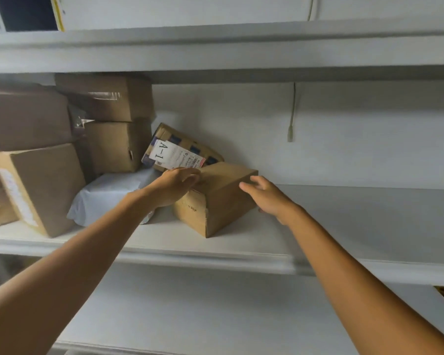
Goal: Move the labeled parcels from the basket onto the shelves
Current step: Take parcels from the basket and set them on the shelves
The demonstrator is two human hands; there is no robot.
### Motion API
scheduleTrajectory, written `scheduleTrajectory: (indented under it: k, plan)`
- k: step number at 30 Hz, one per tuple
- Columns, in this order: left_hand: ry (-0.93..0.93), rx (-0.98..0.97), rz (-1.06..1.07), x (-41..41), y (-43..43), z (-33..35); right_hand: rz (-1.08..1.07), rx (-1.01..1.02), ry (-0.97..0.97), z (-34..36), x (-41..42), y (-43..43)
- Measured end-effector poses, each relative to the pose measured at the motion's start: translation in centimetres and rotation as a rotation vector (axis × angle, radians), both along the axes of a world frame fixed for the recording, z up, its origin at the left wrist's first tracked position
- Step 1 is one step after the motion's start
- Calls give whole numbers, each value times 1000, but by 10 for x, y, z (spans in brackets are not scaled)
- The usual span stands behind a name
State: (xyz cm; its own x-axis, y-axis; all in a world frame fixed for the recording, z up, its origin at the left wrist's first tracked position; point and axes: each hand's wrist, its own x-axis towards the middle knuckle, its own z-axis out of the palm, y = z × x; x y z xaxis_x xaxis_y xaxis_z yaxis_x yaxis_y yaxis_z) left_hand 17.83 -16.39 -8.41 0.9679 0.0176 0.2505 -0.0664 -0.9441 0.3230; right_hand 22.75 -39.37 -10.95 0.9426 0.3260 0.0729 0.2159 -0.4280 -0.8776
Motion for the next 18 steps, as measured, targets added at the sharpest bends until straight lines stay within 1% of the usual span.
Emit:
scheduleTrajectory:
  k: [2, 5, 6, 9, 11, 14, 18]
  plan:
    - [3, 17, -23, 14, 3, -2, -46, 38, 27, -3, 13, 9]
    - [-86, 94, -9, 29, 4, 4, -162, 81, 28, -7, 29, 18]
    - [-82, 78, -33, 32, 5, 5, -198, 95, 43, -8, 33, 20]
    - [-12, -78, -121, 39, 10, 9, -261, 110, 75, -11, 39, 25]
    - [39, -158, -109, 48, 17, 7, -285, 100, 69, -12, 40, 28]
    - [106, -141, -90, 55, 17, 7, -310, 158, 74, -11, 40, 30]
    - [51, -104, -102, 54, 23, 0, -354, 242, 87, -14, 37, 36]
